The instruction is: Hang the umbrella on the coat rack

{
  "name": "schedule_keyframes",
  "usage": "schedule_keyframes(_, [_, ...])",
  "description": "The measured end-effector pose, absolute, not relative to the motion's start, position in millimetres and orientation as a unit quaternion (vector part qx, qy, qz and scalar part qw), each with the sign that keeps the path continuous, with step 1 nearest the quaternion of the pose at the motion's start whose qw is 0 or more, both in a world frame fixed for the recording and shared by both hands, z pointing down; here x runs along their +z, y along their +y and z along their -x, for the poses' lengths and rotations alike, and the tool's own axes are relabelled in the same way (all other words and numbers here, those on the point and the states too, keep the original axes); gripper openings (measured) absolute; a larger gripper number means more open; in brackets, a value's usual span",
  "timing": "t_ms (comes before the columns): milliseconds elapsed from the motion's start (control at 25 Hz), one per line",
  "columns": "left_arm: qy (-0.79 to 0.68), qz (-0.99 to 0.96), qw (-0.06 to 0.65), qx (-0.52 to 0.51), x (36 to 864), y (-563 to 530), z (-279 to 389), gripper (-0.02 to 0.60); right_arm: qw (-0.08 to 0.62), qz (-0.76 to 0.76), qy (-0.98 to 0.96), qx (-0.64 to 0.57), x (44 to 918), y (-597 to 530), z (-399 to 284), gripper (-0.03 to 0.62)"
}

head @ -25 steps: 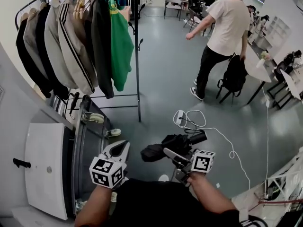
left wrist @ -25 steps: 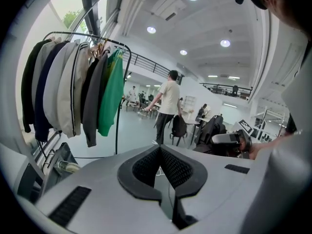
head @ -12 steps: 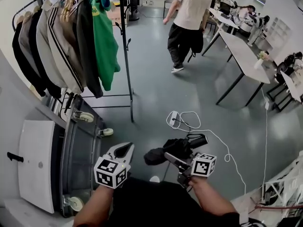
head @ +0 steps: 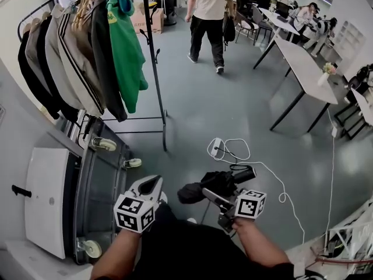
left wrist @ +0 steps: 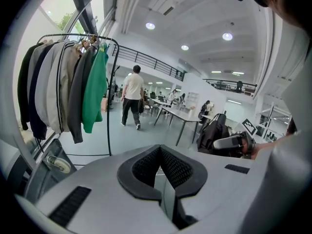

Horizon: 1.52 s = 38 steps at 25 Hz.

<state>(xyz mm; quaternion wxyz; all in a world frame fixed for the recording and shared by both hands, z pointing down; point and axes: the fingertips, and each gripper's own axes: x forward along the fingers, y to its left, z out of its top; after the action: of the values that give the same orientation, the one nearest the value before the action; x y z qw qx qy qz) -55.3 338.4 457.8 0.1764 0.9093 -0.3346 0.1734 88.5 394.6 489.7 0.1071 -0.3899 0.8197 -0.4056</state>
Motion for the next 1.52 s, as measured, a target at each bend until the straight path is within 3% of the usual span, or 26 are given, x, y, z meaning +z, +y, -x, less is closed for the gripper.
schedule_keyframes(720, [-0.314, -0.922, 0.173, 0.147, 450, 221, 20, 0.015, 0.05, 0.408, 0.825, -0.388, 487, 296, -108, 0.249])
schedule_keyframes(1520, [-0.305, -0.929, 0.152, 0.142, 432, 27, 53, 0.015, 0.013, 0.414, 0.834, -0.366, 480, 96, -66, 0.249])
